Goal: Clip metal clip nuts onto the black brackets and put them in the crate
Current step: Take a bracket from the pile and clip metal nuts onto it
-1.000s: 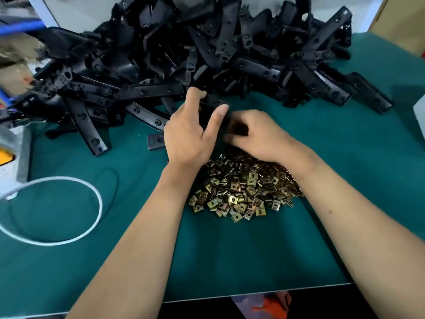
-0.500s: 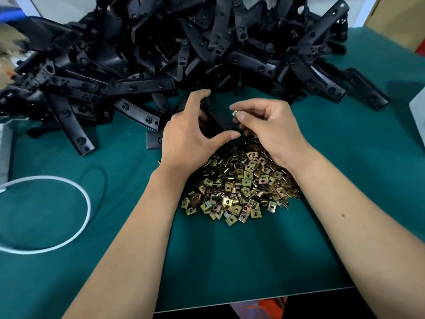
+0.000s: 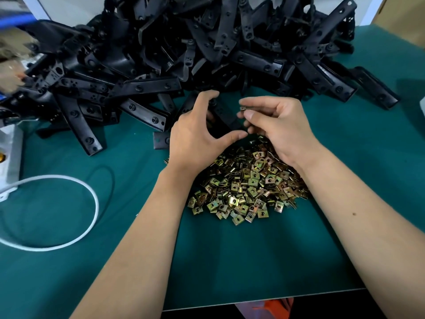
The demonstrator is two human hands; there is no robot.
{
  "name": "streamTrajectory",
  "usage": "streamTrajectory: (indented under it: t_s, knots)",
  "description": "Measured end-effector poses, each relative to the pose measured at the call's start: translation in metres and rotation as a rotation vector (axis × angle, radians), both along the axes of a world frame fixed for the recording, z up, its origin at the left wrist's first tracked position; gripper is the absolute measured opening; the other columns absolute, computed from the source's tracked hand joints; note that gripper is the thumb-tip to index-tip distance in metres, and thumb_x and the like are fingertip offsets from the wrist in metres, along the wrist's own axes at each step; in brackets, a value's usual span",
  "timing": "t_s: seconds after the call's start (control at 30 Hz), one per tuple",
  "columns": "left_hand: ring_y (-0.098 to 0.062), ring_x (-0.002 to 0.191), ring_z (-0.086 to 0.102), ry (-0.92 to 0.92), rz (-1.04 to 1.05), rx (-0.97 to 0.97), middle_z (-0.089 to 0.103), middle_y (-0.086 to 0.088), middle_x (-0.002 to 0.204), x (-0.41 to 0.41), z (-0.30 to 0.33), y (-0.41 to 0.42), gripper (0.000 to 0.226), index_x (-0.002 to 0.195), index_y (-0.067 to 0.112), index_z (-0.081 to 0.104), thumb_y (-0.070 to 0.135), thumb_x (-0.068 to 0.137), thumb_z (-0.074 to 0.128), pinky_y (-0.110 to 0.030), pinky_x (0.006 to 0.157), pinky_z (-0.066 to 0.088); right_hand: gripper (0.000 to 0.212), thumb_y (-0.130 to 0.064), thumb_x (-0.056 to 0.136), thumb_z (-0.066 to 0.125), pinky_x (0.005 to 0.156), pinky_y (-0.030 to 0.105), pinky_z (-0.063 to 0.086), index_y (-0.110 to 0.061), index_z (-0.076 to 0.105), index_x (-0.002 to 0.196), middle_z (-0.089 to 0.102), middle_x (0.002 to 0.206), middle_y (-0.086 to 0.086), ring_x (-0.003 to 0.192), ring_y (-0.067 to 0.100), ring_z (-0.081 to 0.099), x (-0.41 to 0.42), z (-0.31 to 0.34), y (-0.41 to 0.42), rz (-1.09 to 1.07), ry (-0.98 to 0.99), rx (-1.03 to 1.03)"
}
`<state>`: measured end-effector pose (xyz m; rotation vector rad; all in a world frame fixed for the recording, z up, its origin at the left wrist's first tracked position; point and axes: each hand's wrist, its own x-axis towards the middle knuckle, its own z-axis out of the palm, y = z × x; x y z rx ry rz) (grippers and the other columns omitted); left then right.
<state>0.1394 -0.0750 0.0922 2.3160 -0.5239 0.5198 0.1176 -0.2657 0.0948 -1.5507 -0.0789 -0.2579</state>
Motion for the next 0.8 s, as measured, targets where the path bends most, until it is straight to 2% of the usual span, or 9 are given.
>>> streamTrajectory:
  t_s: [0.1, 0.23, 0.37, 0.53, 0.63, 0.73, 0.8]
  knots:
    - [-0.013, 0.094, 0.062, 0.01, 0.003, -0.001, 0.061, 0.013, 0.097, -0.0003, 0.0009, 0.0006, 0.09, 0.142, 0.033, 0.045, 0.077, 0.069, 0.075, -0.04, 0.084, 0.055, 0.011, -0.009, 0.097, 0.069, 0.061, 0.025, 0.055, -0.012, 0.079, 0.098, 0.077, 0.087, 0.011, 0.074, 0.016, 0.068, 0.0005, 0.0009, 0.0004, -0.038, -0.013, 0.002]
    - [-0.014, 0.099, 0.063, 0.023, -0.003, -0.005, 0.066, 0.009, 0.104, -0.0005, 0.0011, 0.0008, 0.092, 0.145, 0.033, 0.044, 0.075, 0.07, 0.076, -0.043, 0.088, 0.056, 0.014, -0.007, 0.095, 0.069, 0.062, 0.025, 0.055, -0.014, 0.08, 0.09, 0.077, 0.089, 0.013, 0.077, 0.018, 0.069, 0.0006, 0.0008, 0.0003, -0.016, 0.019, 0.013]
    - [-0.016, 0.104, 0.066, 0.03, -0.008, -0.019, 0.069, 0.007, 0.11, -0.0004, 0.0011, 0.0008, 0.095, 0.149, 0.033, 0.043, 0.075, 0.07, 0.076, -0.044, 0.091, 0.056, 0.019, -0.007, 0.096, 0.068, 0.069, 0.023, 0.054, -0.019, 0.083, 0.096, 0.076, 0.084, 0.006, 0.074, 0.011, 0.065, 0.0007, 0.0003, -0.0005, -0.046, 0.021, -0.069]
    - [-0.013, 0.102, 0.066, 0.035, -0.01, -0.017, 0.068, 0.01, 0.105, 0.0015, 0.0002, 0.001, 0.098, 0.151, 0.036, 0.041, 0.076, 0.069, 0.076, -0.042, 0.093, 0.056, 0.027, -0.006, 0.099, 0.064, 0.08, 0.026, 0.055, -0.026, 0.083, 0.102, 0.078, 0.097, -0.003, 0.086, 0.009, 0.065, 0.0, 0.0023, -0.0008, -0.012, 0.068, -0.168]
    - [-0.012, 0.1, 0.066, 0.017, -0.007, -0.01, 0.064, 0.014, 0.1, 0.0023, -0.0008, 0.001, 0.099, 0.151, 0.037, 0.041, 0.078, 0.068, 0.075, -0.04, 0.092, 0.056, 0.018, -0.007, 0.095, 0.07, 0.077, 0.031, 0.056, -0.02, 0.081, 0.101, 0.078, 0.096, 0.007, 0.081, 0.019, 0.066, -0.0007, 0.004, 0.0002, -0.025, 0.072, -0.171]
    - [-0.011, 0.099, 0.065, 0.008, -0.008, -0.003, 0.061, 0.017, 0.097, 0.0027, -0.0012, 0.001, 0.099, 0.151, 0.037, 0.041, 0.078, 0.067, 0.075, -0.038, 0.09, 0.056, 0.011, -0.009, 0.092, 0.075, 0.072, 0.03, 0.055, -0.019, 0.08, 0.095, 0.077, 0.089, 0.01, 0.069, 0.017, 0.062, -0.0006, 0.0049, -0.0015, -0.039, 0.068, -0.2]
    - [-0.01, 0.098, 0.064, 0.012, -0.008, -0.004, 0.06, 0.017, 0.097, 0.0029, -0.0014, 0.0013, 0.099, 0.152, 0.037, 0.04, 0.078, 0.068, 0.075, -0.037, 0.09, 0.056, 0.012, -0.009, 0.091, 0.075, 0.073, 0.032, 0.056, -0.019, 0.081, 0.093, 0.077, 0.089, 0.01, 0.07, 0.018, 0.063, -0.0003, 0.005, -0.0016, -0.054, 0.062, -0.201]
